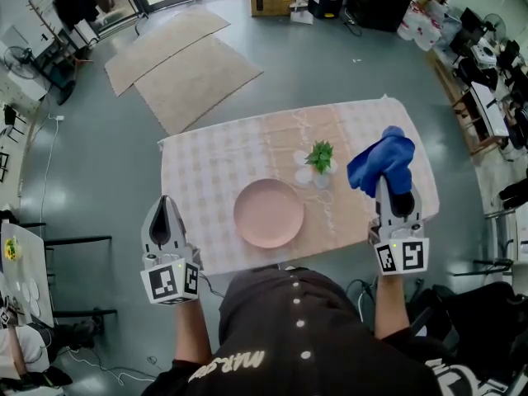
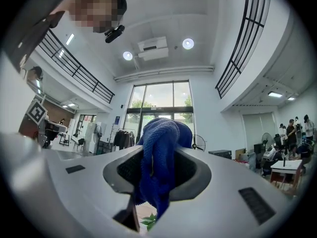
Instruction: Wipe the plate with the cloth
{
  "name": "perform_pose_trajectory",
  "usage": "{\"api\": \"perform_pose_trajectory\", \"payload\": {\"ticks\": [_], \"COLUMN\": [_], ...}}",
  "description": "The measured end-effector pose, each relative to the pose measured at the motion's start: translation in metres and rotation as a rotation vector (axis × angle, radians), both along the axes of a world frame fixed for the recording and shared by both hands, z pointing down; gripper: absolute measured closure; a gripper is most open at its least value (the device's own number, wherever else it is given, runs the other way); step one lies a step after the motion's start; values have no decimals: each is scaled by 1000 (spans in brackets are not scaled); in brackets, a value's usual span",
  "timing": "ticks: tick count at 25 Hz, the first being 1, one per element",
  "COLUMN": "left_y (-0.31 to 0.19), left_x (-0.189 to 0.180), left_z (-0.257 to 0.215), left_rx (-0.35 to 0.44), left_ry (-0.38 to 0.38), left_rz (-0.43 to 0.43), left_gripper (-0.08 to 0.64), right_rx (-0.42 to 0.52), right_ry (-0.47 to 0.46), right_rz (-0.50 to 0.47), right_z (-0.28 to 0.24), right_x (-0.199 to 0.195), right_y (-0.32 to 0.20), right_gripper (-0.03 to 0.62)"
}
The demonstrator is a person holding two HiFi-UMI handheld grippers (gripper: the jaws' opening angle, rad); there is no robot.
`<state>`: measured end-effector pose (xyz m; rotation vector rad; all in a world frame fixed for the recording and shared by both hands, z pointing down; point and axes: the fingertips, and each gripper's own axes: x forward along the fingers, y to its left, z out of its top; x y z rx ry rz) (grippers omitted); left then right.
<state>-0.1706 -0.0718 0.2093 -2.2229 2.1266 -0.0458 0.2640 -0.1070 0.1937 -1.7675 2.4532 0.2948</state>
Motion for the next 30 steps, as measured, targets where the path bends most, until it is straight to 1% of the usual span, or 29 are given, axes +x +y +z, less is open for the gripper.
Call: {"api": "perform_pose_trajectory", "payload": {"ticks": [3, 8, 16, 21, 25, 30], "left_y": [-1, -1, 12, 16, 17, 15], "left_x": [-1, -3, -17, -25, -24, -22], "left_z": [0, 3, 8, 14, 15, 14], "left_rx": [4, -1, -1, -5, -8, -8], "left_ry": [-12, -6, 20, 35, 38, 21], "left_rz": [-13, -16, -69, -90, -86, -70], "left_gripper": [543, 543, 543, 543, 543, 543], "right_rx": [-11, -19, -3, -13, -16, -14], "right_ry": [-4, 7, 20, 4, 5, 19], "right_rz": [7, 12, 6, 3, -10, -14], "right_z": [5, 11, 6, 13, 13, 13], "right_x": [3, 2, 4, 4, 0, -6], "right_y": [2, 6, 7, 3, 5, 4], "right_gripper": [472, 472, 472, 472, 472, 472]}}
